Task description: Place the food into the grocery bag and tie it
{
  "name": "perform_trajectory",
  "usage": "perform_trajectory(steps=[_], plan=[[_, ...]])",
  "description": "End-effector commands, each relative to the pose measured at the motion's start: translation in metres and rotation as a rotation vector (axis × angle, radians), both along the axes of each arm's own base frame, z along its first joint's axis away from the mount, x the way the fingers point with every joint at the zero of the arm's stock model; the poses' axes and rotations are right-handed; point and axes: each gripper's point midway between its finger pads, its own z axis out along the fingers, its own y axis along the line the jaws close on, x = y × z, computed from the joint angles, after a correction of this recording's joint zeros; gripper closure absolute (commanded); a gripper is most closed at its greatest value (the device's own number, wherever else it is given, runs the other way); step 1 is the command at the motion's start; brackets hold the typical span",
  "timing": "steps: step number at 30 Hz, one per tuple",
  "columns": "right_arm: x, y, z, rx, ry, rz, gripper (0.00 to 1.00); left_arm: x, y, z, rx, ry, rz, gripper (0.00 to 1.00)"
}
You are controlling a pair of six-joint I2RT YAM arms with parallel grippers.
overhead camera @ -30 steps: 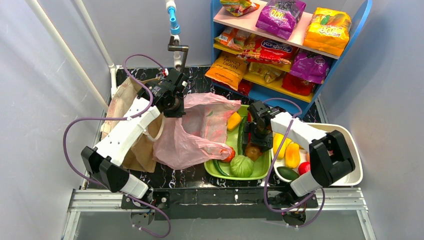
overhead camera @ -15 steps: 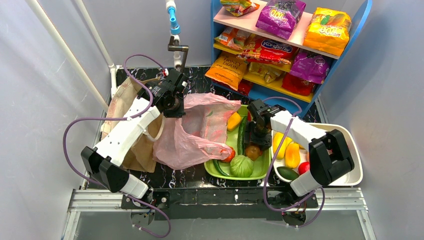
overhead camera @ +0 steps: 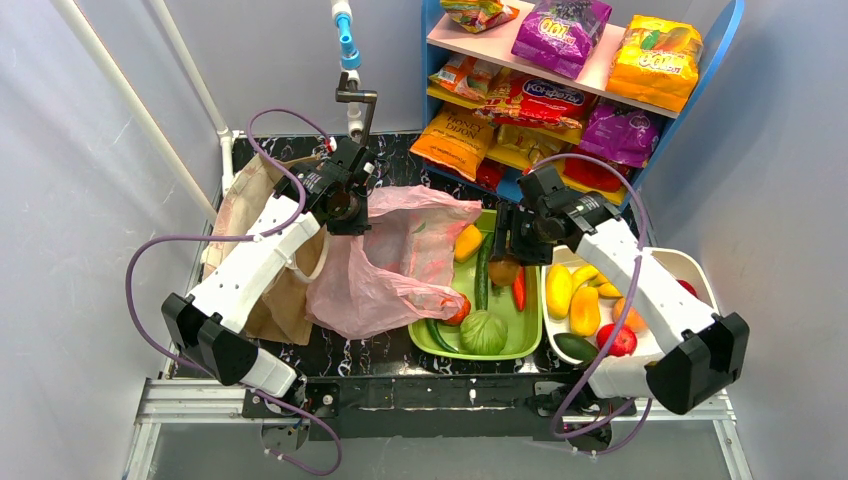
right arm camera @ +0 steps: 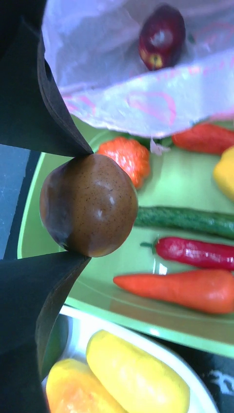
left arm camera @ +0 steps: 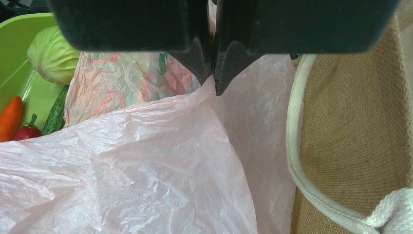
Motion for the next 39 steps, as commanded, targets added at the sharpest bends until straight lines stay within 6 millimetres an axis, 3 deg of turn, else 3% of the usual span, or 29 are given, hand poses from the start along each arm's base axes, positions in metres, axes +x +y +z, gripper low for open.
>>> perform_trajectory(steps=[1,9,18,23,32,39], plan=[[-0.002,0.029,0.046,0.196,-0.085,0.095,0.55,-0.005,0.005,0.015,-0.026,-0.039,0.001,1.00],[0.013,0.088,0.095,0.425,-0.207,0.237,0.54,-0.007,0.003,0.015,-0.039,-0.031,0.001,1.00],[0.026,0.164,0.109,0.483,-0.204,0.368,0.50,-0.010,0.005,0.017,-0.039,-0.033,0.003,1.00],[0.028,0.197,0.104,0.531,-0.155,0.400,0.27,-0.012,0.009,0.018,-0.030,-0.040,0.006,1.00],[0.028,0.230,0.093,0.574,-0.055,0.441,0.17,-0.012,0.009,0.017,-0.024,-0.039,-0.002,1.00],[0.026,0.233,0.091,0.578,-0.047,0.454,0.14,-0.012,0.010,0.016,-0.018,-0.036,-0.005,1.00]])
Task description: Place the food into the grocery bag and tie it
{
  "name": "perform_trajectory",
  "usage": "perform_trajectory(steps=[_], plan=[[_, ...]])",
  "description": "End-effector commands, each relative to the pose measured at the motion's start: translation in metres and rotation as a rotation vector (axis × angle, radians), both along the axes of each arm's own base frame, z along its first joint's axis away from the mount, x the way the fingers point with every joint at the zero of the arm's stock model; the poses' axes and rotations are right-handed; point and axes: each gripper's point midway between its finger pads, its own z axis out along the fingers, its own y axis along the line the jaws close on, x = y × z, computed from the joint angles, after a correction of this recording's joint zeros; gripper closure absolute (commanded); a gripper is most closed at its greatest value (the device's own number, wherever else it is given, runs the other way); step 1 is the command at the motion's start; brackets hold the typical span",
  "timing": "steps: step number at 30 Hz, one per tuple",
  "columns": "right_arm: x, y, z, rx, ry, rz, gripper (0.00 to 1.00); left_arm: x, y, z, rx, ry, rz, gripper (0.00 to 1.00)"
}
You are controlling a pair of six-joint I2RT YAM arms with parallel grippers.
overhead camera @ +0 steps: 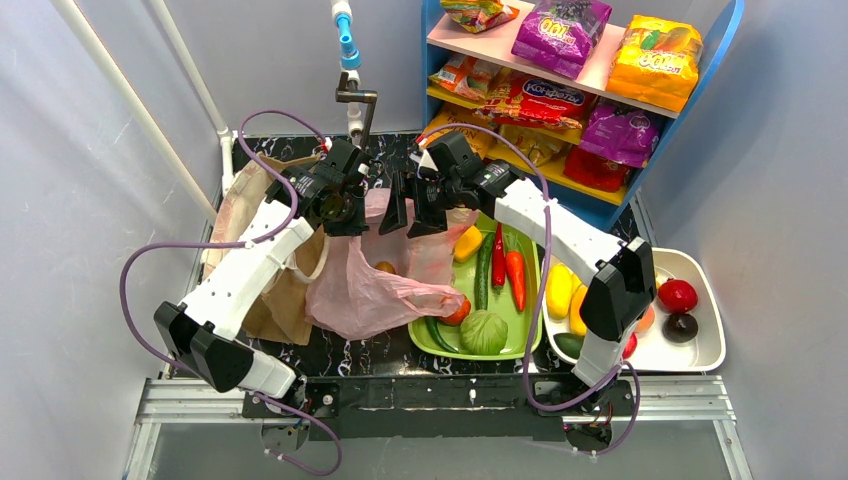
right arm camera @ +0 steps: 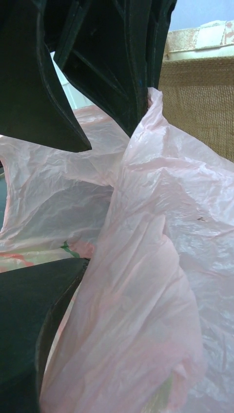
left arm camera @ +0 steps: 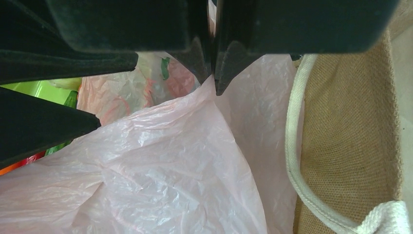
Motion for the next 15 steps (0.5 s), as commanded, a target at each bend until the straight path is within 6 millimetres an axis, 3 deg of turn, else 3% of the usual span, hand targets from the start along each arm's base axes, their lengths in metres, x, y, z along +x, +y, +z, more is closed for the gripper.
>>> perform_trajectory(steps=[1,8,15], plan=[[-0.001,0.010,0.030,0.078,-0.051,0.031,0.13,-0.006,0.009,0.007,0.009,-0.016,0.003,1.00],[-0.001,-0.010,0.037,-0.002,-0.122,0.023,0.11,-0.006,0.009,0.008,0.010,-0.018,0.005,1.00],[0.001,-0.063,0.050,-0.149,-0.291,-0.067,0.10,-0.005,0.009,0.008,0.007,-0.022,0.011,1.00]])
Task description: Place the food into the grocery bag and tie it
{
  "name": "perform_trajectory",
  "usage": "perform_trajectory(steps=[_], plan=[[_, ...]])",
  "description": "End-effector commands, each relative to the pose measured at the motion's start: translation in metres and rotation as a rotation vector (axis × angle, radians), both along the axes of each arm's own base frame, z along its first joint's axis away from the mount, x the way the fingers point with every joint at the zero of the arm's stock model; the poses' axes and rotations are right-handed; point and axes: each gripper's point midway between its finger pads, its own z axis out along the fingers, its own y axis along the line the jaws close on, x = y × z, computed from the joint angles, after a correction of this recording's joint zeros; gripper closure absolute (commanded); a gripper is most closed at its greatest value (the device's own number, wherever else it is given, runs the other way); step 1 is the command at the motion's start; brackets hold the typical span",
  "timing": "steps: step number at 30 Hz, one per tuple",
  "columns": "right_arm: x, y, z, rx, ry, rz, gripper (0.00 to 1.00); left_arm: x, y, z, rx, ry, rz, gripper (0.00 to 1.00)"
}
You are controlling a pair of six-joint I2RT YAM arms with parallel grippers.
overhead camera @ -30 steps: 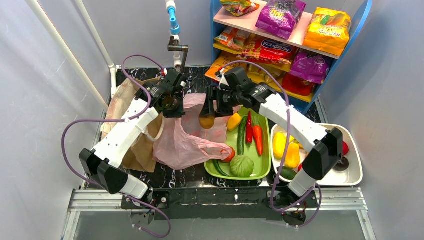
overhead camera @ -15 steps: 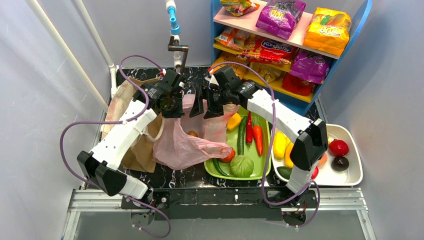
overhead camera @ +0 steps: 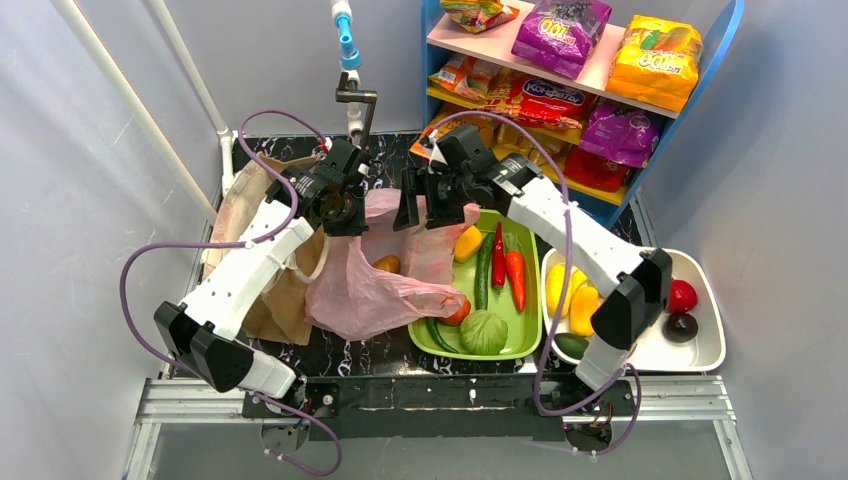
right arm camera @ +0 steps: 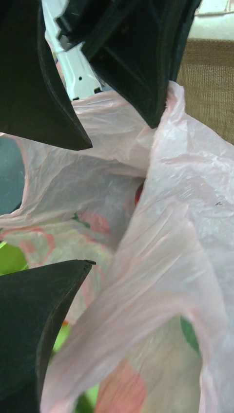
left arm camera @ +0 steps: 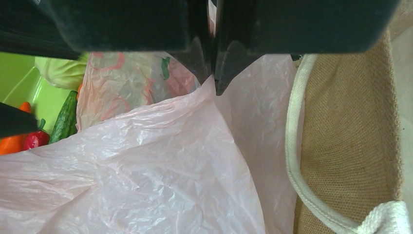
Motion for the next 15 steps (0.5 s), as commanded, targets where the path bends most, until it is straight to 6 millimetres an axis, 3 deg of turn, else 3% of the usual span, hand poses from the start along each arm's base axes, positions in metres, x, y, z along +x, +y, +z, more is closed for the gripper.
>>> perform_trajectory(steps=[1,10,15], plan=[[-0.004,-0.049,0.036,-0.080,-0.195,-0.063,0.10,-0.005,0.009,0.008,0.006,-0.020,0.010,1.00],[-0.030,-0.151,0.017,-0.297,-0.243,-0.244,0.09,-0.004,0.006,0.005,-0.001,-0.013,0.006,1.00],[-0.043,-0.196,0.007,-0.338,-0.216,-0.344,0.07,-0.003,0.002,0.004,-0.013,-0.008,0.002,1.00]])
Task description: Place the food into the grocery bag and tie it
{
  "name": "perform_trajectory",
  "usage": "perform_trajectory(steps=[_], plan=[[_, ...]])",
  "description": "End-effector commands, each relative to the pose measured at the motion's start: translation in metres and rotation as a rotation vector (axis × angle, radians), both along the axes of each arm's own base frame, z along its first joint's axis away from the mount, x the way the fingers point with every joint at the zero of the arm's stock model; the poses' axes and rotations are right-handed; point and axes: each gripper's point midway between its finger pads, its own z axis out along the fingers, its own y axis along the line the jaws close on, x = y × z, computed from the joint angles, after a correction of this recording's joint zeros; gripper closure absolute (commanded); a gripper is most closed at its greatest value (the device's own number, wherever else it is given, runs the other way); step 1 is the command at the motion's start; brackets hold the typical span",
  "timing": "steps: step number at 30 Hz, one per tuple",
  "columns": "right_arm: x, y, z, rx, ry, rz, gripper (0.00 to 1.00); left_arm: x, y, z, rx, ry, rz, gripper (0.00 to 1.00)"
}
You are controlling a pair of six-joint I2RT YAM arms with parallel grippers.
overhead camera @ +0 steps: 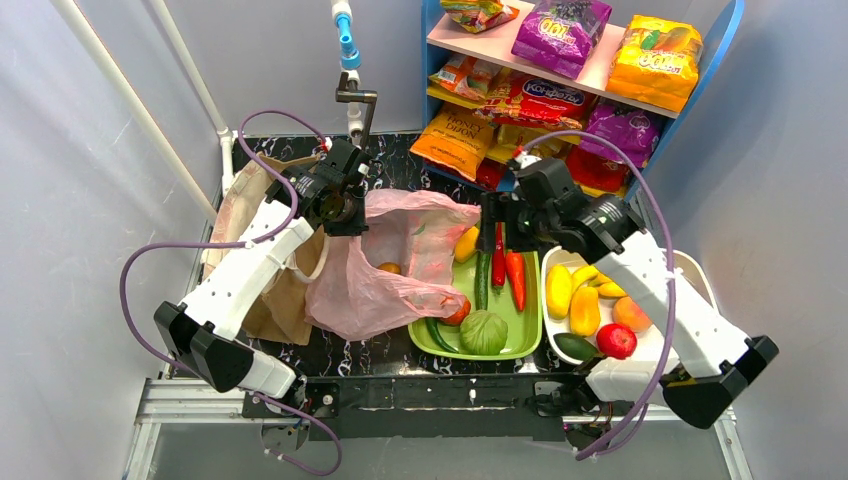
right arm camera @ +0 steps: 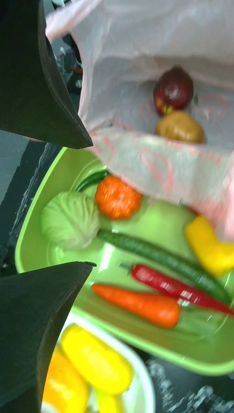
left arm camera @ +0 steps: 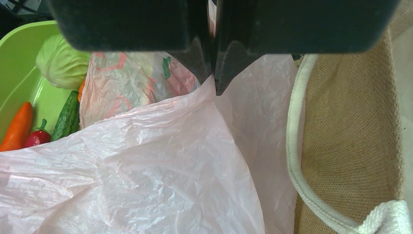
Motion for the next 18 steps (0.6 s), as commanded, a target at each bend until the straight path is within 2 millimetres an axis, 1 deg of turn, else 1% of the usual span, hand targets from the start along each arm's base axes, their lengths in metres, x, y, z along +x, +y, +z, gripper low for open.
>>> perform_trajectory(steps=[1,4,8,12,18], plan=[[-0.007,-0.051,-0.015,-0.081,0.011,-0.130,0.07,-0.003,0.002,0.004,-0.013,-0.007,0.002,1.00],[-0.012,-0.073,-0.029,-0.091,0.030,-0.191,0.06,-0.003,0.000,0.004,-0.022,-0.003,-0.003,1.00],[-0.012,-0.102,-0.048,-0.113,0.074,-0.283,0.04,-0.004,-0.002,0.004,-0.033,0.002,-0.010,1.00],[-0.008,-0.119,-0.064,-0.109,0.131,-0.357,0.04,-0.006,-0.002,0.004,-0.036,0.004,-0.013,1.00],[-0.005,-0.142,-0.099,-0.150,0.265,-0.462,0.05,-0.009,-0.002,0.003,-0.047,0.002,-0.016,1.00]])
